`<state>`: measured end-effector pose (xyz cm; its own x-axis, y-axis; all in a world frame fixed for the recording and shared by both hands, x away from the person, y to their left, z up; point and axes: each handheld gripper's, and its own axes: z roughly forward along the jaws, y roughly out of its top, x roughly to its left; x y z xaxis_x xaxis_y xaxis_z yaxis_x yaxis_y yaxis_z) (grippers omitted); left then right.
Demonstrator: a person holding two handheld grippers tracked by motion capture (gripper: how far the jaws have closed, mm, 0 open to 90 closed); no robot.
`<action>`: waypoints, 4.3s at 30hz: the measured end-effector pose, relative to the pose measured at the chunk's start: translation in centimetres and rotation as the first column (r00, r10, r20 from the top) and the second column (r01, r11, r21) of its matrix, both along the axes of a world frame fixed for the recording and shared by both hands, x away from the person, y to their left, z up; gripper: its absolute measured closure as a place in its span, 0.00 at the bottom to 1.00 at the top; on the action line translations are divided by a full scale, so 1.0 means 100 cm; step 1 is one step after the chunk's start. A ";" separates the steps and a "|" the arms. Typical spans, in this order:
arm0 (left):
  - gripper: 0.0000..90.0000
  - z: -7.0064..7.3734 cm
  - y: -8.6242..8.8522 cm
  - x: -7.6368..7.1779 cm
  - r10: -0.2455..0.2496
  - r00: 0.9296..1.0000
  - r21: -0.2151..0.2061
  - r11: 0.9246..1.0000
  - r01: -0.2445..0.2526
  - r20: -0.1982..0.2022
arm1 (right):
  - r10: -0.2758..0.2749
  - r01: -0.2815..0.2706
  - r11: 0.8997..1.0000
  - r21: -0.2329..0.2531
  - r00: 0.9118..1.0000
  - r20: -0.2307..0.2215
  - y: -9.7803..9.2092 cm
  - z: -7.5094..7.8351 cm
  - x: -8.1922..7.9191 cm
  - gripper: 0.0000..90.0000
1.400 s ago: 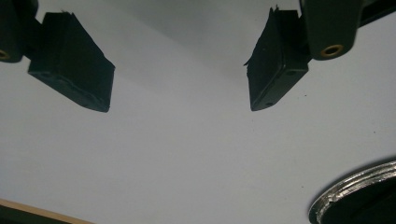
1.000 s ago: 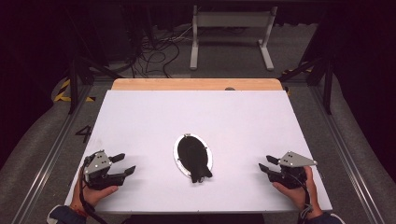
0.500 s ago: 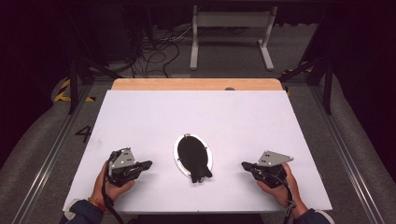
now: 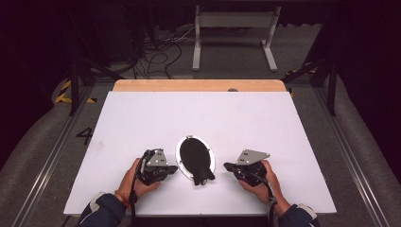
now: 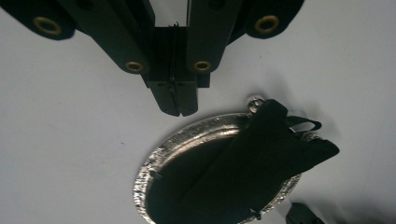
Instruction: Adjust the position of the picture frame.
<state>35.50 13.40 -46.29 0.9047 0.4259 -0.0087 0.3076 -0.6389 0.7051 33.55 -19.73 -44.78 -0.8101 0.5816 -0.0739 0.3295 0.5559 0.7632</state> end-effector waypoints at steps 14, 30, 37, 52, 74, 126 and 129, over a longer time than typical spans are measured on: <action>1.00 0.000 -0.016 0.005 -0.042 0.999 -0.010 0.999 0.041 -0.006 | 0.037 -0.038 0.999 -0.035 0.999 -0.035 0.021 -0.011 -0.003 1.00; 1.00 0.002 -0.045 0.026 -0.041 0.999 0.018 0.999 0.041 0.023 | -0.031 0.029 0.999 -0.032 0.999 -0.039 0.010 -0.011 0.005 1.00; 1.00 0.002 -0.058 0.043 -0.023 0.999 0.011 1.000 0.022 0.022 | -0.066 0.065 0.996 -0.062 0.998 -0.008 0.005 -0.011 0.007 1.00; 1.00 0.002 -0.071 0.061 -0.001 0.999 0.003 1.000 0.001 0.032 | -0.092 0.091 0.996 -0.021 0.995 -0.030 -0.003 -0.012 0.009 1.00; 0.98 0.002 -0.076 0.038 -0.080 0.997 0.003 0.997 0.080 0.007 | -0.122 0.122 0.992 -0.033 0.992 -0.019 -0.009 -0.011 0.014 0.97; 0.58 0.014 0.069 -0.024 0.105 0.982 -0.089 0.992 -0.092 0.157 | -0.100 0.099 0.994 0.036 0.995 0.028 -0.042 0.006 -0.005 0.70; 0.55 0.012 0.075 -0.026 0.112 0.981 -0.087 0.991 -0.099 0.159 | -0.093 0.093 0.995 0.025 0.995 0.020 -0.042 0.006 -0.005 0.64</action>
<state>32.91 20.88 -45.13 0.8465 0.5232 0.0982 0.2471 -0.5495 0.7981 33.04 -23.91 -44.18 -0.7509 0.6560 -0.0759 0.3621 0.5051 0.7834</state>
